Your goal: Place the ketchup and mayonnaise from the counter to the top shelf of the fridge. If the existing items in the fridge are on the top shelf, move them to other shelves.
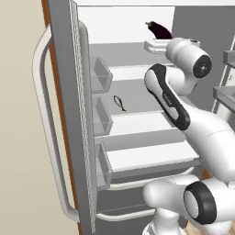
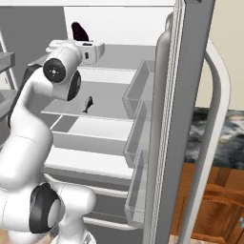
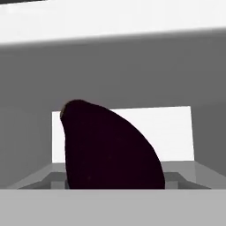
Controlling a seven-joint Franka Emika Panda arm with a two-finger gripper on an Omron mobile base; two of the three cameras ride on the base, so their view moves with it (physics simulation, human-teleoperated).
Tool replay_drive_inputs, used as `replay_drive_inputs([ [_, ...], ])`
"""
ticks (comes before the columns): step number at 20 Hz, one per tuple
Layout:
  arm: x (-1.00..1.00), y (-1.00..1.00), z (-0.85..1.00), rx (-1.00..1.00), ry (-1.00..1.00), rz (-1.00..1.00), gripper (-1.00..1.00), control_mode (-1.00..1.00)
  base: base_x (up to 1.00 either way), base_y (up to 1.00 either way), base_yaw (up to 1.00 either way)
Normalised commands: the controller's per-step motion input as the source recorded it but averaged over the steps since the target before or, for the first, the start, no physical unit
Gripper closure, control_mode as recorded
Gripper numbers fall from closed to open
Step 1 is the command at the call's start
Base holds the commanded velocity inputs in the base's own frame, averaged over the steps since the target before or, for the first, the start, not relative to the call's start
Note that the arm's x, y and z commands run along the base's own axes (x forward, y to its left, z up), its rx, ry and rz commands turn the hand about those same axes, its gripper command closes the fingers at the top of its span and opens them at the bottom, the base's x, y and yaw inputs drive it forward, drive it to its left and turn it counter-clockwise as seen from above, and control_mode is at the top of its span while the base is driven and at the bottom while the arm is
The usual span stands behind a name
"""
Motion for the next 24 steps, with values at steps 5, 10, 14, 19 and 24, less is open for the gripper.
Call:
replay_drive_inputs([
  [5, -1.00, -0.02, 0.04, -0.11, 0.26, 0.06, 1.00, -1.00, 0.00, 0.00, 0.00],
  [10, -1.00, 0.00, -0.82, -0.26, 0.51, 0.08, 1.00, -1.00, 0.00, 0.00, 0.00],
  [14, -1.00, 0.00, -1.00, -0.31, 0.67, 0.11, 1.00, -1.00, 0.00, 0.00, 0.00],
  [19, -0.35, 0.00, -1.00, -0.14, 0.61, 0.03, 1.00, -1.00, 0.00, 0.00, 0.00],
  [24, 0.47, -0.08, -0.74, 0.02, 0.13, -0.03, 1.00, -1.00, 0.00, 0.00, 0.00],
])
